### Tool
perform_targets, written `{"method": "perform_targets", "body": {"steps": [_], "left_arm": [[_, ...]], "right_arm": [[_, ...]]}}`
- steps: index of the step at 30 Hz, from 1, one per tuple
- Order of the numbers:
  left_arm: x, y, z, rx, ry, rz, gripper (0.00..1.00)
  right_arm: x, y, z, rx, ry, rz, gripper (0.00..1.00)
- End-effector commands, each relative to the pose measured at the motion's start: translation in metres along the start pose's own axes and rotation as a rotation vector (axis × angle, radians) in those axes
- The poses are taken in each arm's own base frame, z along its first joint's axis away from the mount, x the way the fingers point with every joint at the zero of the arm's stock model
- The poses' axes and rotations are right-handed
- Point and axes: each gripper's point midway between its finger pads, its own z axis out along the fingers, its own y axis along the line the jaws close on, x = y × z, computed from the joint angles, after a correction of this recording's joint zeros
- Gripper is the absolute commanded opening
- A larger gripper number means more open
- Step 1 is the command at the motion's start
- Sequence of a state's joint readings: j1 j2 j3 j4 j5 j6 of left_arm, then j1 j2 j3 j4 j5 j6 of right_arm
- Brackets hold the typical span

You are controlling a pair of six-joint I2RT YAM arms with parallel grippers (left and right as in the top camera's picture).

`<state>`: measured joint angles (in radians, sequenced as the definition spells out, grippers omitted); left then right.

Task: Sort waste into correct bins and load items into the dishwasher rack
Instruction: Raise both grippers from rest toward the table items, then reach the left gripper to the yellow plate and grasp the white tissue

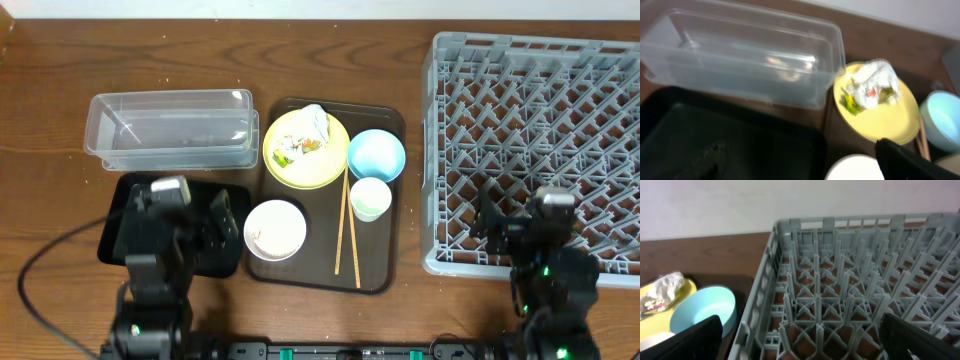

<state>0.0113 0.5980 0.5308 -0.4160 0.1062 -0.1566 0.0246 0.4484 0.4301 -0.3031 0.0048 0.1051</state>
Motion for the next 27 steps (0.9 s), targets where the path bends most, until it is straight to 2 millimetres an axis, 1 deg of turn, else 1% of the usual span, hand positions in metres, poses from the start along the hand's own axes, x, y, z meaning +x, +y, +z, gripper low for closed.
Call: {"method": "perform_targets", "body": {"steps": [1,4,6,10,12,17,21,24,27], "left_arm": [[-0.009,-0.016,0.005,0.062,0.099,-0.011,0.96],[-0.002,-0.027,0.01,0.103,0.261,-0.034,0.96],[0.003,-0.031,0.011,0.111,0.351,-0.05,0.96],[0.011,-0.031,0.008,0.078,0.522,-0.078,0.96],[0.013,-0.03,0.007,0.066,0.564,-0.084,0.96],[0.02,-0.029,0.009,0.061,0.597,-0.091,0.96],[0.017,-0.03,0.01,0.065,0.584,-0.089,0.96],[0.005,-0.037,0.017,0.106,0.531,-0.085,0.95],[-0.015,-0.05,0.026,0.179,0.445,-0.073,0.94]], "right_arm": [[-0.01,0.009,0.008,-0.032,0.09,0.009,0.99],[-0.005,0.01,0.015,-0.019,0.254,0.009,0.99],[-0.001,0.009,0.018,-0.007,0.357,0.01,0.99],[0.007,0.008,0.025,0.006,0.527,-0.015,0.99],[0.011,0.008,0.028,0.012,0.587,-0.013,0.99],[0.021,0.007,0.036,0.017,0.642,-0.012,0.99],[0.018,0.008,0.036,0.017,0.629,-0.008,0.99],[0.017,0.008,0.036,0.016,0.624,-0.008,0.99],[0.017,0.008,0.036,0.016,0.624,-0.008,0.99]]}}
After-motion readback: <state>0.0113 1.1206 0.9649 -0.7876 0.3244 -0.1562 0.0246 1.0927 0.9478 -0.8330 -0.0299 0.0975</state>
